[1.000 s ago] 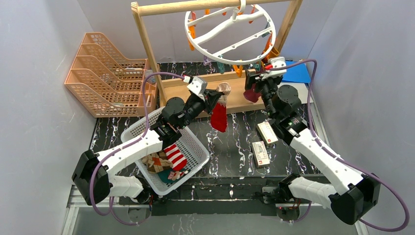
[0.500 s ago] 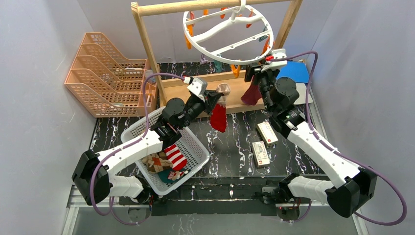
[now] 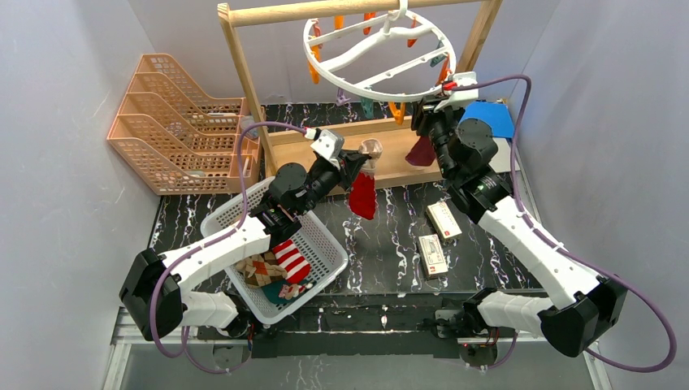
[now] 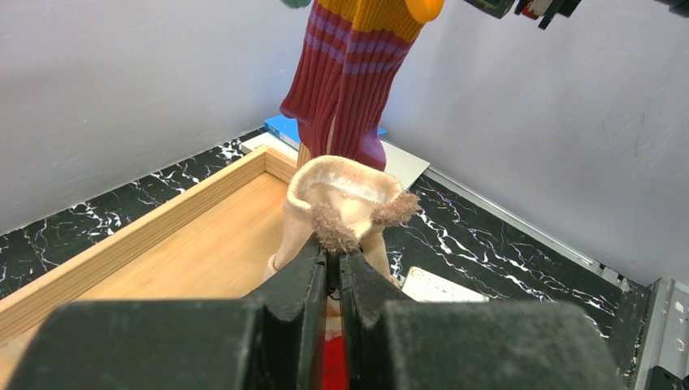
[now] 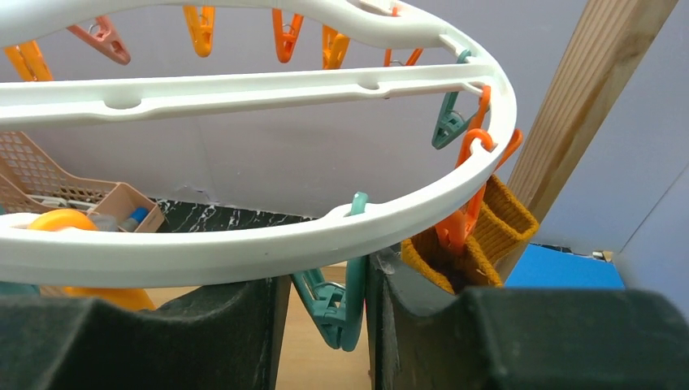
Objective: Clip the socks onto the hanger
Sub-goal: Open the clamp at the hanger.
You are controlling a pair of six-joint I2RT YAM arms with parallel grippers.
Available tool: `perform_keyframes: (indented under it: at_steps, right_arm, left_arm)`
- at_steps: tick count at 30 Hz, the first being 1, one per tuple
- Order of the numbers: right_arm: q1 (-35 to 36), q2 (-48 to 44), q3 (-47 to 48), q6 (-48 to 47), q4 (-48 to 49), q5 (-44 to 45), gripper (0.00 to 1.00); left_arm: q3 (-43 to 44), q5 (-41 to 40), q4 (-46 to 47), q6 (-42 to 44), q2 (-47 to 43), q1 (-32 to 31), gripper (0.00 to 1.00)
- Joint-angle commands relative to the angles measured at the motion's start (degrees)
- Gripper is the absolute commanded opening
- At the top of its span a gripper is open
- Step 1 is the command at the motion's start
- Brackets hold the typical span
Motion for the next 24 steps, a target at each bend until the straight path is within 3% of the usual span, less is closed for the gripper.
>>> perform_keyframes:
  at_steps: [1,10,13,15,24]
  right_arm:
    - [-0.22,0.25,5.87,3.39,-2.36,0.85,0.42]
    - [-0.19,1.47,11.6,8.15,-10.1,0.37,0.3]
    - [-0.2,1.44,11.75,8.63,-10.84,-0.23,0.18]
    - [-0.2,1.49,11.51,8.99,-11.0,-0.07,0.01]
    - [-0.27,2.8,11.29,10.61,-10.8,-0.41,0.01]
  left_arm:
    - [-0.2,-0.83,1.88,0.46,-1.63,-0.23,0.0]
    - [0.13,-0.39,2.01,-0.21,-1.71,-0.16,0.0]
    - [0.24,-0.31,2.11,-0.39,-1.71,-0.16,0.0]
    - [0.36,-0.31,2.12,-0.44,-1.71,-0.2,0.0]
    - [1.45,-0.38,2.18,-1.08,-1.26,-0.17,0.0]
